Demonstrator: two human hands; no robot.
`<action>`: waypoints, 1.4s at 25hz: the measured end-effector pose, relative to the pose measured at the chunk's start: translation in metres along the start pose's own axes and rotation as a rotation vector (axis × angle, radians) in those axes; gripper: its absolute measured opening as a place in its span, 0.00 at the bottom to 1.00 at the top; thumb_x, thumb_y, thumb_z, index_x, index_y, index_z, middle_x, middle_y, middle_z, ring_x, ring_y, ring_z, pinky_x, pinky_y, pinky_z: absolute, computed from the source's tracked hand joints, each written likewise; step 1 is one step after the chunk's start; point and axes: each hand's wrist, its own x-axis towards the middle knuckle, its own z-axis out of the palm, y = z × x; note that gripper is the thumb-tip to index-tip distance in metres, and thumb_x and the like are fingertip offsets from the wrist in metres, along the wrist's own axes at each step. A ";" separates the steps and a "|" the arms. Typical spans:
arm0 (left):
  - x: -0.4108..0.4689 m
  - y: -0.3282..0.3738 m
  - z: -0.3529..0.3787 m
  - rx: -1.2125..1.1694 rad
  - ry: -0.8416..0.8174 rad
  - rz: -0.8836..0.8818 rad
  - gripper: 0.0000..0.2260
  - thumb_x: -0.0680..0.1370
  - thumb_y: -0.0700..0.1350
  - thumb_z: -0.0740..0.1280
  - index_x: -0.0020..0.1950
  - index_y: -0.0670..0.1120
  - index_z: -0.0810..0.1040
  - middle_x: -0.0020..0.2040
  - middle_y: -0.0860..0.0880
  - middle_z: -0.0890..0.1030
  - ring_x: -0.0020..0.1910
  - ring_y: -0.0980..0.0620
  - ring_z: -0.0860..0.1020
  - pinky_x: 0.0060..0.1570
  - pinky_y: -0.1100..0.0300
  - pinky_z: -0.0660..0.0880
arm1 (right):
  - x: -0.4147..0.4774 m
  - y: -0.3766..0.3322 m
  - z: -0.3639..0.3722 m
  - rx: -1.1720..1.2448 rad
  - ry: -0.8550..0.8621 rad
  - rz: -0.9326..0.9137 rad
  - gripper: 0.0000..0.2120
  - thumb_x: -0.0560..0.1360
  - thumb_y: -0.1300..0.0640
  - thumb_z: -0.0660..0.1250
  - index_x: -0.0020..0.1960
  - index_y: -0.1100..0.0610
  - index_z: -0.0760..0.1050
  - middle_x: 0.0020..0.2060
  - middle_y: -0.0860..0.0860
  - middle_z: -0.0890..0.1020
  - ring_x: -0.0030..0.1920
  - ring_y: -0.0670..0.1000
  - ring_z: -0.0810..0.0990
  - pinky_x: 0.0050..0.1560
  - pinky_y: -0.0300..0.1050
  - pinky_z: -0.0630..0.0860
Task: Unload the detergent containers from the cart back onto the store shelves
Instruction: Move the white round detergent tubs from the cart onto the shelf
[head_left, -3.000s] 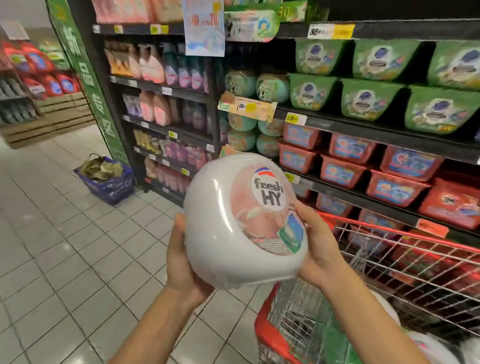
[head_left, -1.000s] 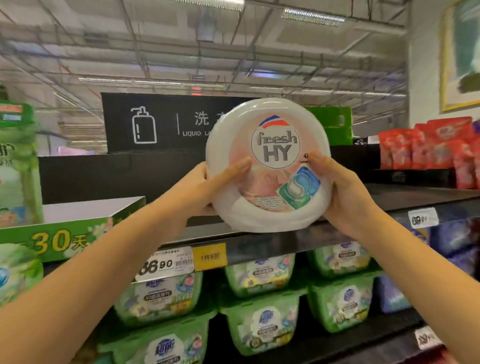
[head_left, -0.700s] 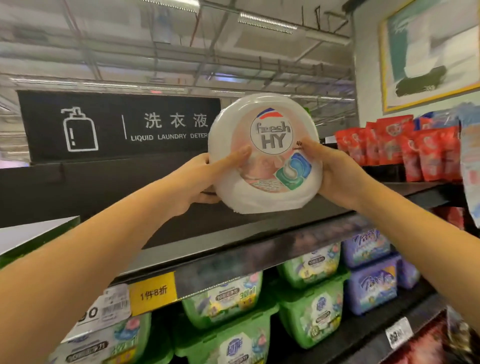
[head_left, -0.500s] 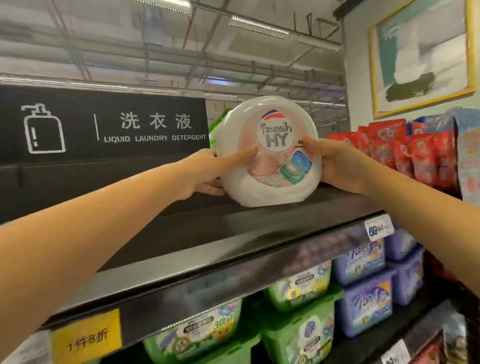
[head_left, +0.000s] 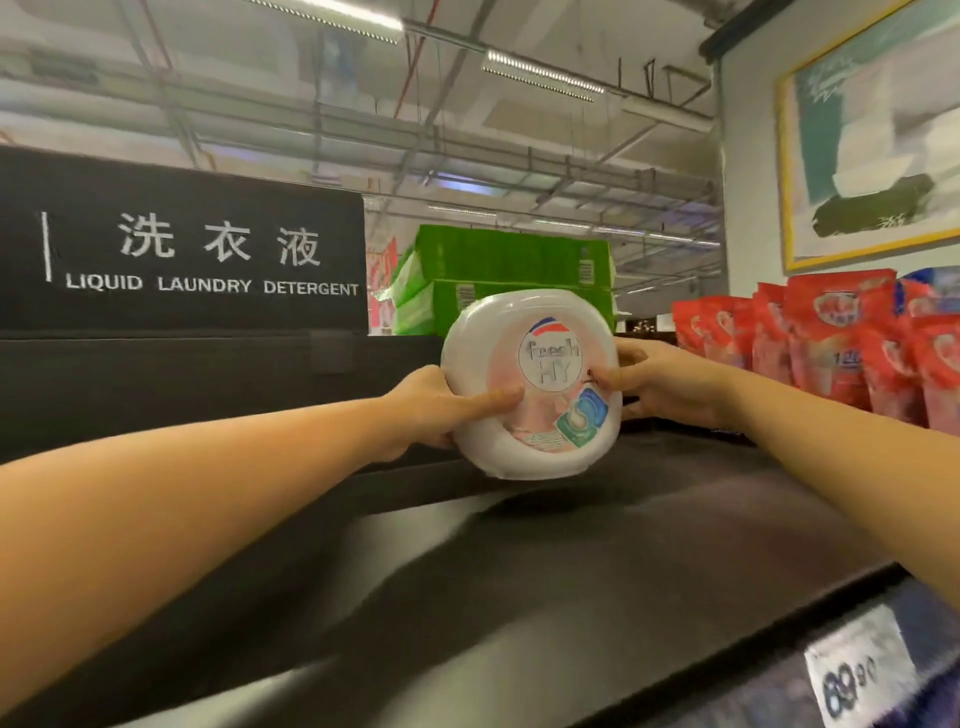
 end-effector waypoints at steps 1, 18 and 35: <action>0.013 -0.009 0.005 -0.001 0.010 -0.015 0.33 0.58 0.65 0.74 0.58 0.51 0.76 0.53 0.50 0.82 0.52 0.52 0.80 0.40 0.59 0.79 | 0.011 0.008 -0.005 0.004 -0.010 0.004 0.22 0.68 0.55 0.73 0.62 0.50 0.76 0.56 0.52 0.83 0.57 0.53 0.82 0.50 0.50 0.82; 0.091 -0.075 0.003 0.212 0.283 -0.142 0.33 0.62 0.61 0.78 0.62 0.47 0.75 0.57 0.49 0.79 0.55 0.48 0.77 0.55 0.51 0.78 | 0.096 0.052 0.023 -0.306 0.243 0.124 0.32 0.73 0.58 0.73 0.71 0.57 0.60 0.62 0.58 0.75 0.59 0.55 0.76 0.47 0.48 0.77; 0.037 -0.021 -0.005 0.157 0.319 -0.248 0.14 0.74 0.40 0.70 0.59 0.40 0.78 0.50 0.42 0.82 0.45 0.49 0.82 0.42 0.55 0.81 | 0.029 0.013 0.036 -0.613 0.426 -0.015 0.08 0.75 0.57 0.68 0.53 0.57 0.80 0.43 0.52 0.83 0.40 0.50 0.81 0.40 0.40 0.75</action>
